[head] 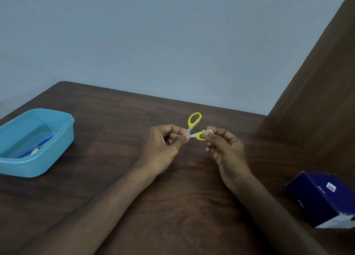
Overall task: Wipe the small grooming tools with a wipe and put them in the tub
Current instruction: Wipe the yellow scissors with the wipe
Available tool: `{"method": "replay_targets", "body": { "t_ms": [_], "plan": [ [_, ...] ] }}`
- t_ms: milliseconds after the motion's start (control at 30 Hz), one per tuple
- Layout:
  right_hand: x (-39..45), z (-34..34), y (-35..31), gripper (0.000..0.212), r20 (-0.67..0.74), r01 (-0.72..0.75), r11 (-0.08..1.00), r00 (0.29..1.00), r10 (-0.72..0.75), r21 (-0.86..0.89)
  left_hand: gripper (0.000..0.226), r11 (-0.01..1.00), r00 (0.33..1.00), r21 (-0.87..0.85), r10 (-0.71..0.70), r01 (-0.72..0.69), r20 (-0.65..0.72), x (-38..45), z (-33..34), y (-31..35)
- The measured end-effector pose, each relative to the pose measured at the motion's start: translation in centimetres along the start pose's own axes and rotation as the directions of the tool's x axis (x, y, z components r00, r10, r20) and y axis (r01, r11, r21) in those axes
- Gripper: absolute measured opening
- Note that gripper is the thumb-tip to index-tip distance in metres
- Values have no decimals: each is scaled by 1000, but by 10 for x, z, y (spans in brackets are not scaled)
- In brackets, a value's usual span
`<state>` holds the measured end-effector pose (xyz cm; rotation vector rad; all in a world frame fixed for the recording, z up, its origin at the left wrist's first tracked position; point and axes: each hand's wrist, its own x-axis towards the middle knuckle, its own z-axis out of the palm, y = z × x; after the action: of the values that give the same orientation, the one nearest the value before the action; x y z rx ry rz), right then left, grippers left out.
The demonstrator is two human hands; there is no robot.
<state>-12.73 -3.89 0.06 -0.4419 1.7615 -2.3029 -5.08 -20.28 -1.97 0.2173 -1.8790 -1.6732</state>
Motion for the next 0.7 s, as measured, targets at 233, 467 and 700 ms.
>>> {"method": "replay_targets", "body": {
  "t_ms": [233,467,700],
  "plan": [
    [-1,-3,-7,31,-30,83,996,996,-84,-22,4,999,1000,-53,0,1,14,-2,1,2],
    [-11,14,1,9,-21,-88,974,995,94,210,6,989,998,-143,-38,31,-42,-1,1,3],
    [-16,26,4,8,49,-239,937,971,235,253,10,982,998,-174,-67,67,4,-4,0,7]
  ]
}}
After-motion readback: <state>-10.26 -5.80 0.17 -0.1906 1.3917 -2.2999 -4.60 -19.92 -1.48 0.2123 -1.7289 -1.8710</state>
